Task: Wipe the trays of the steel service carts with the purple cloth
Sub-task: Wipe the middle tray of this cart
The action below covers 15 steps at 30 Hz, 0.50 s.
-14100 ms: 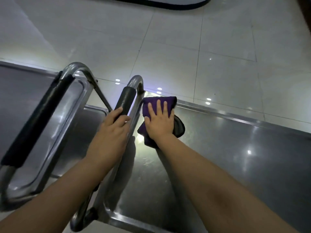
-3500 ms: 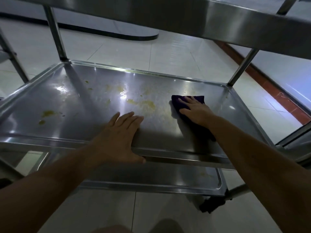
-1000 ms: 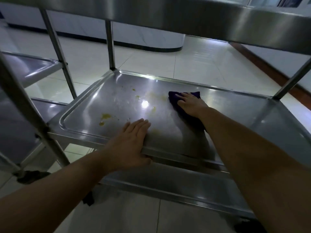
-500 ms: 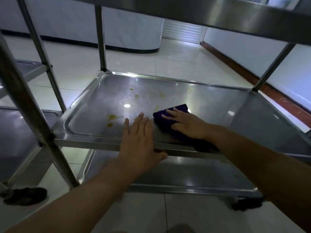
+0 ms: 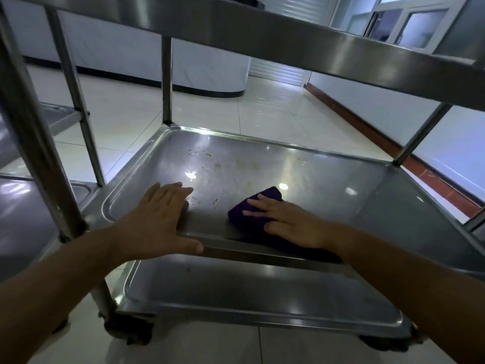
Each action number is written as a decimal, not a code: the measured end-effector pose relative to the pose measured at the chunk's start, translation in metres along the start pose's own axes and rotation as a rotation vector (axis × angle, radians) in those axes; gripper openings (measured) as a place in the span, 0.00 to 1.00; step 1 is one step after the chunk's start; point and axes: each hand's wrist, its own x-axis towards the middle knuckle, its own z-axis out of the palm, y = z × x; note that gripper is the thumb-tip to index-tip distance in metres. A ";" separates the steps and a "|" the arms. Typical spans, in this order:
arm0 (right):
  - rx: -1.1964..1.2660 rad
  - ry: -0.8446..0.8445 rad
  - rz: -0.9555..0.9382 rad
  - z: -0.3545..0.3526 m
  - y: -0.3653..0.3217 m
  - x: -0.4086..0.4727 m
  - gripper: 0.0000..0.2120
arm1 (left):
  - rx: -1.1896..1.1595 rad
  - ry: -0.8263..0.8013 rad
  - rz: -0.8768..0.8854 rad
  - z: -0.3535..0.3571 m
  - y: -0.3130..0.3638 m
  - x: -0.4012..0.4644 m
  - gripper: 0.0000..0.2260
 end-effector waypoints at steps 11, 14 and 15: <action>-0.161 0.194 0.444 -0.040 0.044 0.132 0.22 | -0.017 0.066 0.059 0.010 -0.008 0.000 0.55; -0.202 0.170 0.530 -0.042 0.036 0.143 0.23 | 0.020 0.102 0.046 0.013 -0.006 0.000 0.55; -0.216 0.158 0.540 -0.041 0.034 0.142 0.23 | 0.030 0.108 0.044 0.013 -0.005 0.000 0.55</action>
